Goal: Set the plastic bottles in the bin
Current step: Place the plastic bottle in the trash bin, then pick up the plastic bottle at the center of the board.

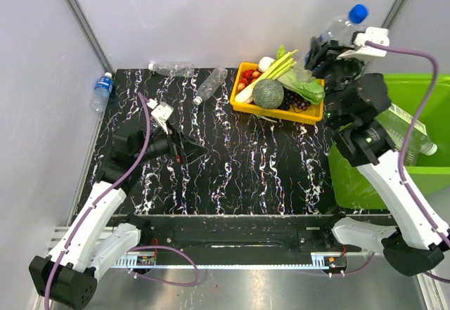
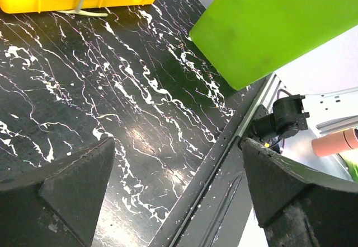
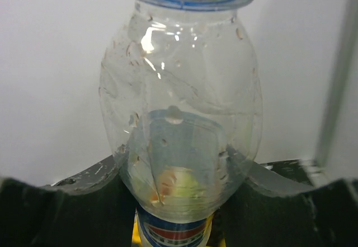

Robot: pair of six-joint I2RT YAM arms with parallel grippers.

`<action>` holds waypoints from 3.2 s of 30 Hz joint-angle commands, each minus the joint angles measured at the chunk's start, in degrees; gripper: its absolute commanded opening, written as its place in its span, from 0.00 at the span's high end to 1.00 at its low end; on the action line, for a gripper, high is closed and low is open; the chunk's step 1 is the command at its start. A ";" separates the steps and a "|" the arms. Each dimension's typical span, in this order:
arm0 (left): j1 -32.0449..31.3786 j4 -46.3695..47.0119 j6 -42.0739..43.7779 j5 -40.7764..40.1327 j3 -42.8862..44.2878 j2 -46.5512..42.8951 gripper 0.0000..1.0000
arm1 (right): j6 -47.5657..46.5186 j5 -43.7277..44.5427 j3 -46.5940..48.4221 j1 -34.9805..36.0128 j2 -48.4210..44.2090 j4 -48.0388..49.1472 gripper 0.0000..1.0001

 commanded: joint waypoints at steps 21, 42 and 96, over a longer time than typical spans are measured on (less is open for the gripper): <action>-0.26 -1.00 2.90 -4.53 2.05 -1.08 0.01 | -43.87 25.20 -1.61 -15.67 -9.29 -3.76 0.10; -0.17 -9.25 5.89 -21.74 4.33 -0.29 0.01 | -9.09 -15.97 6.74 -15.67 -13.78 -30.74 0.01; 8.79 -25.08 16.79 -24.13 86.24 97.27 0.38 | 13.52 -61.54 -15.85 -15.58 -16.94 -15.80 0.14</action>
